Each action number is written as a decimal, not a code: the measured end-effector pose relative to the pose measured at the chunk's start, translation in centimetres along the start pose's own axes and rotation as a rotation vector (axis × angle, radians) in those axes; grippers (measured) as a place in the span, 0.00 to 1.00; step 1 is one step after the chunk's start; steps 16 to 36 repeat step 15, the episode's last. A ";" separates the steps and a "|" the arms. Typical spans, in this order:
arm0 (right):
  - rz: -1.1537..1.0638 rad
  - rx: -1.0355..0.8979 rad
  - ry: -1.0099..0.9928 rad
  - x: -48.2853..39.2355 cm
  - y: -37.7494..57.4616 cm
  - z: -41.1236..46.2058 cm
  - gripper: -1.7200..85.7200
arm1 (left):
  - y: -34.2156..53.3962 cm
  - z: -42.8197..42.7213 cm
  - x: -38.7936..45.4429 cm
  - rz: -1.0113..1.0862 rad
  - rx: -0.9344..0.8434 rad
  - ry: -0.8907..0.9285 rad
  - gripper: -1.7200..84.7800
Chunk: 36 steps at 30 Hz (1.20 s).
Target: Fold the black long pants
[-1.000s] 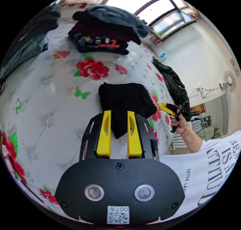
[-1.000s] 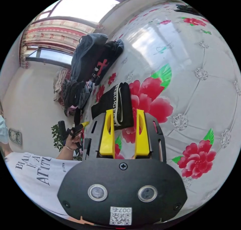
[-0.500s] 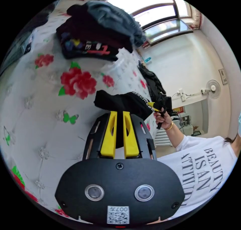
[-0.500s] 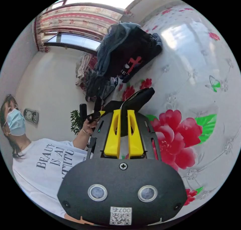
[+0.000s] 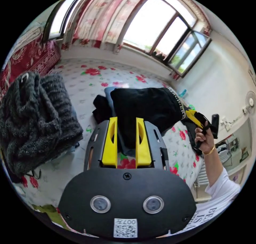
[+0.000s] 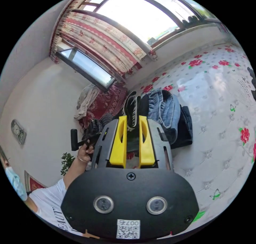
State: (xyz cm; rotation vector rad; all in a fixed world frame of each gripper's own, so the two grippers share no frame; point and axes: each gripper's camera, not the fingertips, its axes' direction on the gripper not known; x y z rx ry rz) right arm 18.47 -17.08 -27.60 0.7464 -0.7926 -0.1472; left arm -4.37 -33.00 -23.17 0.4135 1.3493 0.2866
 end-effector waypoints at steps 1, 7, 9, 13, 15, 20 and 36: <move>0.019 0.003 -0.006 1.5 1.2 -0.3 0.06 | 0.3 0.7 -0.2 -0.021 -0.032 -0.016 0.14; -0.020 -0.010 0.248 9.4 12.4 -8.2 0.08 | 8.9 -0.1 2.3 0.083 0.096 -0.035 0.12; 0.014 -0.048 0.410 12.8 16.3 -11.8 0.08 | 13.8 1.8 4.5 0.154 -0.003 -0.132 0.12; 0.195 -0.050 0.722 20.1 23.3 -23.4 0.08 | 21.2 5.9 7.7 0.183 -0.239 -0.173 0.10; 0.287 0.000 0.819 22.5 24.8 -29.1 0.08 | 24.9 7.6 9.9 0.157 -0.336 -0.163 0.09; 0.287 0.000 0.819 22.5 24.8 -29.1 0.08 | 24.9 7.6 9.9 0.157 -0.336 -0.163 0.09; 0.287 0.000 0.819 22.5 24.8 -29.1 0.08 | 24.9 7.6 9.9 0.157 -0.336 -0.163 0.09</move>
